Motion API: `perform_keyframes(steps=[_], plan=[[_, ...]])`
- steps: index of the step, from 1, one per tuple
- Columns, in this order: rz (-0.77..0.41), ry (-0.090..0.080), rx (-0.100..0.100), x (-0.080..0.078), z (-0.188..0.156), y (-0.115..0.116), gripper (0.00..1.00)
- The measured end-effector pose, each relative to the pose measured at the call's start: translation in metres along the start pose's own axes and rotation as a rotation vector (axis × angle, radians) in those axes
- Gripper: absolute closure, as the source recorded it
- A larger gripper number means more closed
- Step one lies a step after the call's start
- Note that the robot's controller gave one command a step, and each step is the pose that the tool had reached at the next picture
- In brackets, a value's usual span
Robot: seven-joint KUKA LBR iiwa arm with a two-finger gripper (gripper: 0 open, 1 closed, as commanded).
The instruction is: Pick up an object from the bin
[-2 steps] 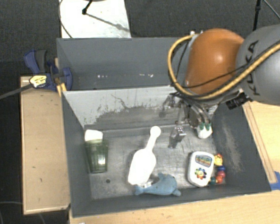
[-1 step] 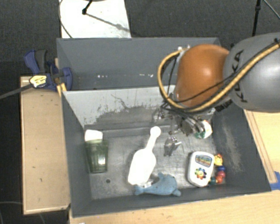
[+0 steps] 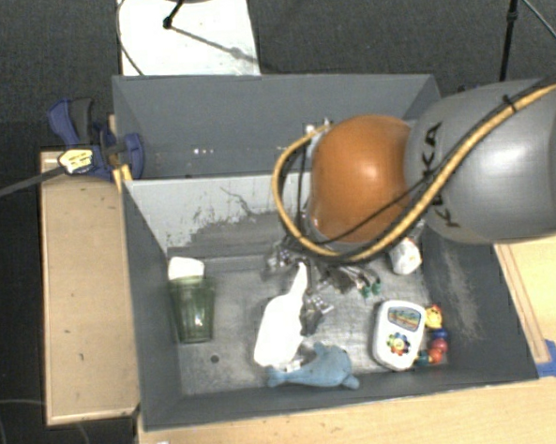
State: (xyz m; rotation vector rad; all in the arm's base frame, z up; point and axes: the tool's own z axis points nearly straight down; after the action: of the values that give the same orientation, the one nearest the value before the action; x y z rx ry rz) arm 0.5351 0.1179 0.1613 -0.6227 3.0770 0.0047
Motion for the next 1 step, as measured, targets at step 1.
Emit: perform_keyframes(steps=[1], plan=[[-0.122, -0.002, 0.002, -0.0142, 0.0075, -0.0197, 0.00]])
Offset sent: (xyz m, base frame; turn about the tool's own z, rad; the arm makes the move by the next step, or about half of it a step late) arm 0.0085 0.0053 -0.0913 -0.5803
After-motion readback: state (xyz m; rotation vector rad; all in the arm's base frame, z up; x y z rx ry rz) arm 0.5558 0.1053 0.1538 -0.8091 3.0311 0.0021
